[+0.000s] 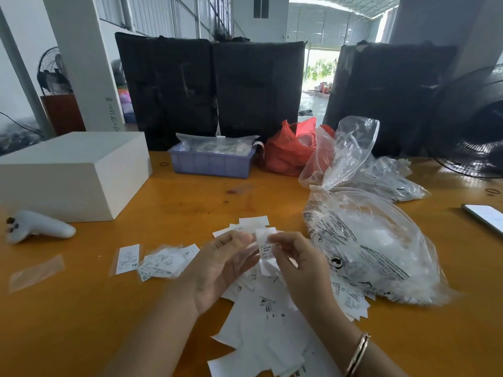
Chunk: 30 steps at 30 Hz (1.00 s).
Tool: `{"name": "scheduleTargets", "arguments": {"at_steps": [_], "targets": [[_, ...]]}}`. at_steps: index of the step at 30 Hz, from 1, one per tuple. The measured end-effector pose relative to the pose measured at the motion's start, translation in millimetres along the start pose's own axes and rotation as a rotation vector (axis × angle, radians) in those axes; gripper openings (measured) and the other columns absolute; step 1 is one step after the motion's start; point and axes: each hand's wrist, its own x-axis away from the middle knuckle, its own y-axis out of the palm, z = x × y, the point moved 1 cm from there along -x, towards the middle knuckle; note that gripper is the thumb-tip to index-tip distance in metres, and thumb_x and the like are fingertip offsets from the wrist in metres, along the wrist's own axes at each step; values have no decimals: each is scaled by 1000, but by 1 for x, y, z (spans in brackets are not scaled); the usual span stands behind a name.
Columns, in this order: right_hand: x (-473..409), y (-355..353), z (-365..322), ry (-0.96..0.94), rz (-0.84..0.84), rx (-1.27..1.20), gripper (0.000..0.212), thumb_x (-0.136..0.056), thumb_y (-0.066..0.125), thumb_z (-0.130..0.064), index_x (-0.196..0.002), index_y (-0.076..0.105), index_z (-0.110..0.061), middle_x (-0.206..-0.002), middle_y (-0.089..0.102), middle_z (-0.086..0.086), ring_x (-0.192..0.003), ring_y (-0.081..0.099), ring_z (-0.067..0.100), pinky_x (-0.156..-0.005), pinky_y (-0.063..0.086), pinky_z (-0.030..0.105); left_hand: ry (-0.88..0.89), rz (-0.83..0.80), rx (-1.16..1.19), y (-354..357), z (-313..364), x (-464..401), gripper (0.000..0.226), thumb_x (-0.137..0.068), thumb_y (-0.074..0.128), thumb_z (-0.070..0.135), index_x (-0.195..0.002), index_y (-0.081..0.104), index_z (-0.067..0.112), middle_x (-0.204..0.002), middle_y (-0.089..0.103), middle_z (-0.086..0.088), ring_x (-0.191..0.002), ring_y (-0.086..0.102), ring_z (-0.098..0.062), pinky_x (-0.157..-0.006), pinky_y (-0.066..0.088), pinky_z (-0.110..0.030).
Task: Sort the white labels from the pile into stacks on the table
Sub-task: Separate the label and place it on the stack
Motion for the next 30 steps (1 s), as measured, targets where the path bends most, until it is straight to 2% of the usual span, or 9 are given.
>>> {"name": "scheduleTargets", "arguments": {"at_steps": [2, 5, 8, 10, 14, 17, 20, 24, 30], "targets": [[1, 0, 1, 25, -16, 5, 47, -86, 63, 2, -97, 57, -44, -85, 67, -17, -83, 65, 2, -72, 50, 13, -18, 37, -49, -1, -2, -1, 30, -68, 74, 22, -90, 61, 5, -103, 70, -18, -92, 68, -23, -75, 57, -25], [4, 2, 3, 79, -77, -7, 63, -86, 64, -1, -124, 45, -47, -84, 65, -11, -73, 61, 4, -67, 49, 15, -1, 99, -200, -1, -5, -3, 8, -67, 75, 23, -66, 70, 17, -81, 71, -6, -74, 66, -14, -71, 56, -24], [4, 2, 3, 58, -106, -22, 83, -85, 65, 2, -142, 24, -41, -105, 61, -20, -70, 57, 5, -66, 48, 13, 42, 135, -306, 0, -7, -4, 7, -67, 75, 24, -65, 70, 20, -68, 67, 1, -63, 63, -8, -65, 54, -21], [2, 2, 3, 78, -139, -59, 84, -85, 65, 3, -139, 19, -43, -93, 63, -19, -75, 60, 7, -71, 50, 14, 58, 133, -333, 0, -8, -4, 7, -67, 75, 24, -67, 70, 20, -67, 68, 2, -63, 64, -7, -63, 53, -19], [-1, -1, 4, 175, -81, -131, 66, -86, 64, 1, -131, 40, -40, -77, 62, -17, -69, 58, 1, -71, 50, 15, 101, 173, -412, -2, -10, -5, 19, -63, 76, 35, -76, 73, 21, -83, 73, 0, -78, 70, -11, -78, 56, -28], [-3, -6, 5, 318, 25, -335, 35, -85, 65, -2, -99, 67, -34, -75, 69, -13, -71, 64, 5, -65, 52, 16, 151, 223, -442, -4, -7, -6, 30, -67, 74, 36, -90, 74, 16, -96, 75, -1, -89, 71, -13, -80, 57, -26], [-5, -12, 7, 438, 135, -565, 12, -84, 68, -8, -77, 66, -17, -75, 71, 0, -73, 67, 18, -64, 55, 20, 186, 236, -433, -5, -5, -7, 15, -82, 70, 18, -95, 68, 11, -92, 76, -1, -88, 72, -14, -69, 56, -18], [-6, -16, 8, 524, 206, -762, 13, -80, 70, -13, -86, 59, -10, -77, 73, 6, -77, 71, 19, -66, 55, 22, 198, 236, -516, -4, -6, -6, 14, -84, 71, 11, -97, 66, 13, -87, 76, 2, -80, 72, -12, -65, 54, -16], [-5, -10, 7, 566, 158, -829, 15, -77, 71, -15, -86, 59, -13, -80, 73, 8, -79, 72, 19, -65, 54, 22, 244, 276, -637, -6, -10, -8, 14, -84, 72, 19, -94, 69, 28, -79, 73, 10, -77, 68, -9, -77, 55, -27]]}}
